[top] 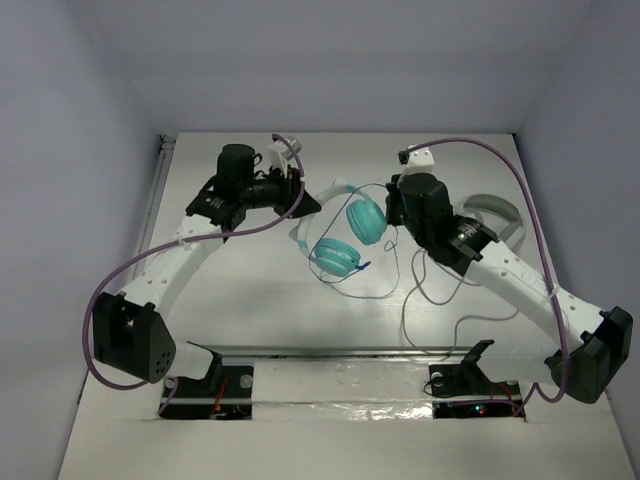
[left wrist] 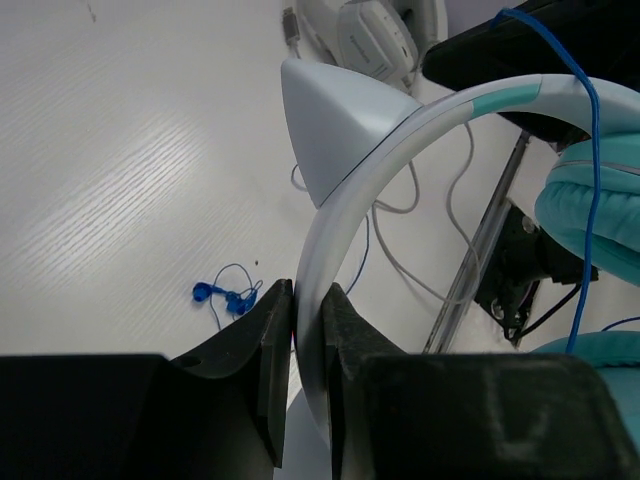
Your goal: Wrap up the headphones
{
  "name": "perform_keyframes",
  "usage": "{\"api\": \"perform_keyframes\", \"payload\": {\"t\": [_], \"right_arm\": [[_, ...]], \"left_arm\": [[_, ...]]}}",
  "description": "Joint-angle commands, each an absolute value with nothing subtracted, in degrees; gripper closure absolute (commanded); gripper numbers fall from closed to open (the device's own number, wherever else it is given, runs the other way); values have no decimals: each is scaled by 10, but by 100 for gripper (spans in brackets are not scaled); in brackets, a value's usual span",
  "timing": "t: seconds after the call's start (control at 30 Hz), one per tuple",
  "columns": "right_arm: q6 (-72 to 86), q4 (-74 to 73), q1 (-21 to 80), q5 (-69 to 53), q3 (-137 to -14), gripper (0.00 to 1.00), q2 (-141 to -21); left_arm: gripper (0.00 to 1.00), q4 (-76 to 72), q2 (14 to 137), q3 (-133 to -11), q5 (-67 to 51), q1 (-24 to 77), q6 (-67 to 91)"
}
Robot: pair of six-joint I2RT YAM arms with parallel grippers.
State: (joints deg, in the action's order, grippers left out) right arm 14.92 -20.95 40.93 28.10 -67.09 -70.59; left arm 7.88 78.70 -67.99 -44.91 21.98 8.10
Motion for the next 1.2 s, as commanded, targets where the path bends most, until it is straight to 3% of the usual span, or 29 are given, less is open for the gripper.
{"api": "perform_keyframes", "payload": {"t": [0.0, 0.5, 0.6, 0.63, 0.7, 0.83, 1.17], "right_arm": [[173, -128, 396, 227, -658, 100, -678], [191, 109, 342, -79, -527, 99, -658], [187, 137, 337, -119, -524, 88, -674], [182, 146, 337, -126, -523, 77, -683], [182, 164, 330, -134, -524, 70, -693], [178, 220, 317, -184, -511, 45, -718], [185, 305, 294, -158, -465, 21, -783]], "left_arm": [[100, 12, 739, -686, -498, 214, 126], [100, -25, 705, -747, -431, 184, 221], [100, -25, 701, -746, -429, 184, 222], [100, -24, 700, -747, -426, 184, 222], [100, -22, 700, -750, -429, 184, 223], [100, -29, 700, -765, -430, 184, 237], [100, -27, 714, -827, -426, 184, 263]]}}
